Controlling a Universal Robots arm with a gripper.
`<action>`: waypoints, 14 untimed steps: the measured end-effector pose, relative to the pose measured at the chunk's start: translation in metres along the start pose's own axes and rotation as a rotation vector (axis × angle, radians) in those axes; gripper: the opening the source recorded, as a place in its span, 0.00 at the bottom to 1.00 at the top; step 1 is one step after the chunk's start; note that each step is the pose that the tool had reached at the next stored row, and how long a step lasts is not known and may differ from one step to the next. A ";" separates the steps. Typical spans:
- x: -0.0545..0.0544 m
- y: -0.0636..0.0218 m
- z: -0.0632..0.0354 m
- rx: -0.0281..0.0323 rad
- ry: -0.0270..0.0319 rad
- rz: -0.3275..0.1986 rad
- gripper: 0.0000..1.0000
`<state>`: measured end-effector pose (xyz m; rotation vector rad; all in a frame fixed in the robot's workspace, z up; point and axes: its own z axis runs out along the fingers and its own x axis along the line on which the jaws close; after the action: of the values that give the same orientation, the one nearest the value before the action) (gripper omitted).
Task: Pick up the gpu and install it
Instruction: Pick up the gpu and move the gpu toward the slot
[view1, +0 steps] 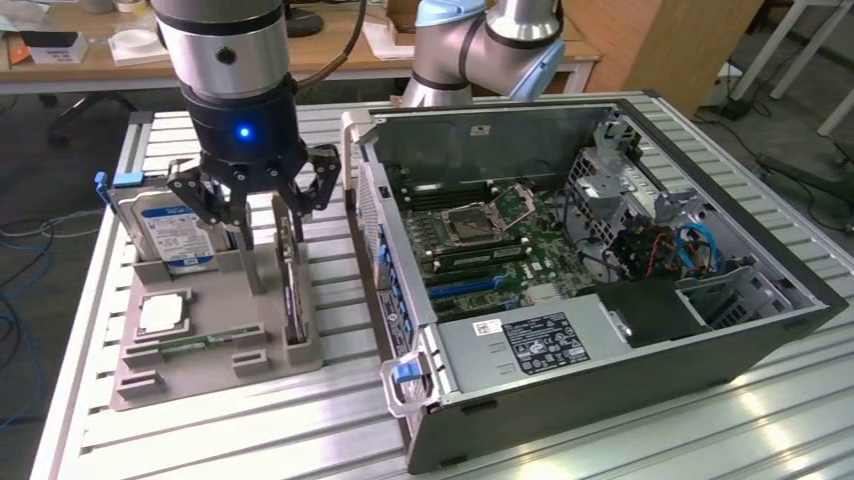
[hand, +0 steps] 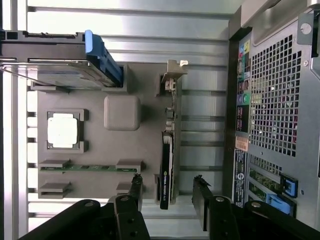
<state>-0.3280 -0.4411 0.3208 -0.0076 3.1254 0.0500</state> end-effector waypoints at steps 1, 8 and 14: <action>0.000 -0.0001 0.0009 0.0001 0.0001 0.000 0.53; 0.000 -0.0014 0.0085 0.0000 0.0000 0.000 0.53; 0.001 -0.0023 0.0152 0.0000 0.0000 0.000 0.53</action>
<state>-0.3283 -0.4429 0.3055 -0.0076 3.1254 0.0500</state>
